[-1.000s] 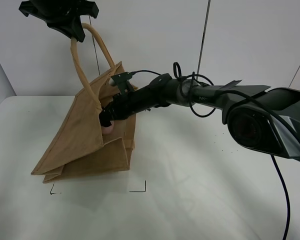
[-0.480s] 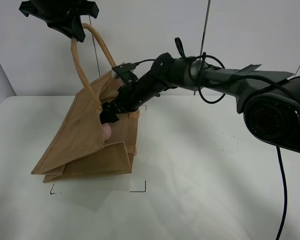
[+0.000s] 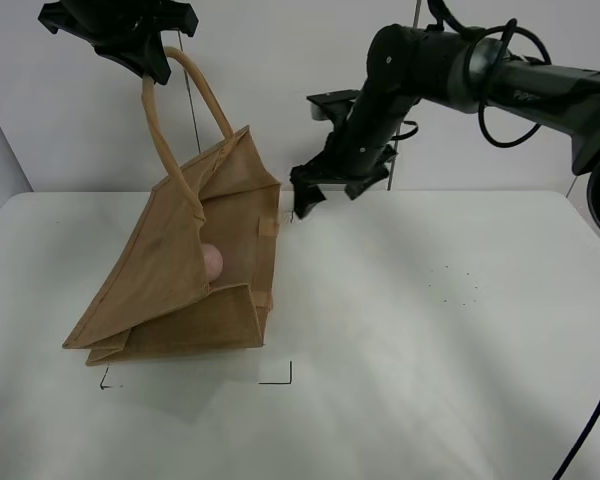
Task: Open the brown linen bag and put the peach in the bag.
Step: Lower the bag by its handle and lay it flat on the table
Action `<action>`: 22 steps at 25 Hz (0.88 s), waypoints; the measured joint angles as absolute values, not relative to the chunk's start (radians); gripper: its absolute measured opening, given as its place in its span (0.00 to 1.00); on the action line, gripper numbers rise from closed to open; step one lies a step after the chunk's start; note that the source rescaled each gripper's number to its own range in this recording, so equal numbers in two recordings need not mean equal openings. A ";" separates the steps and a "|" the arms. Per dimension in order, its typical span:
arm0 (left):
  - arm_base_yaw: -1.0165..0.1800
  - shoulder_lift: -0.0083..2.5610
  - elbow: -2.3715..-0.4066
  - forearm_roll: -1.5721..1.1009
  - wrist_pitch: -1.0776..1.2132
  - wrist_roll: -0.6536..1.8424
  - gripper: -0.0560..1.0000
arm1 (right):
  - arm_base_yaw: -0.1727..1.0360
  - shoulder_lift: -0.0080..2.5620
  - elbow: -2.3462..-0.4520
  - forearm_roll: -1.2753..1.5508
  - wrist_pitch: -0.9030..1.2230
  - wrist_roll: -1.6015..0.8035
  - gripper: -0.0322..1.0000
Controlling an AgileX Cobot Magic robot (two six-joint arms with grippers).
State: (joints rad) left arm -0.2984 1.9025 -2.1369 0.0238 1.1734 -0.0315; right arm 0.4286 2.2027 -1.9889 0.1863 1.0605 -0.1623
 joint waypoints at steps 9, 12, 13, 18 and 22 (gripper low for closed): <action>-0.298 1.902 -2.137 0.024 1.173 -0.031 0.05 | 0.168 2.203 -1.989 0.072 1.186 -0.095 1.00; -0.298 1.902 -2.137 0.024 1.173 -0.031 0.05 | 0.086 2.203 -1.989 0.067 1.205 -0.114 1.00; -0.298 1.902 -2.137 0.024 1.173 -0.031 0.05 | 0.063 2.203 -1.989 0.066 1.210 -0.123 1.00; -0.298 1.902 -2.137 0.024 1.173 -0.031 0.05 | 0.024 2.203 -1.989 0.059 1.212 -0.137 1.00; -0.298 1.902 -2.137 0.024 1.173 -0.031 0.05 | 0.025 2.183 -1.960 0.059 1.211 -0.138 1.00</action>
State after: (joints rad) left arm -0.2984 1.9025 -2.1369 0.0238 1.1734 -0.0315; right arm 0.0252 2.1827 -1.9602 0.0588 1.2113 -0.1376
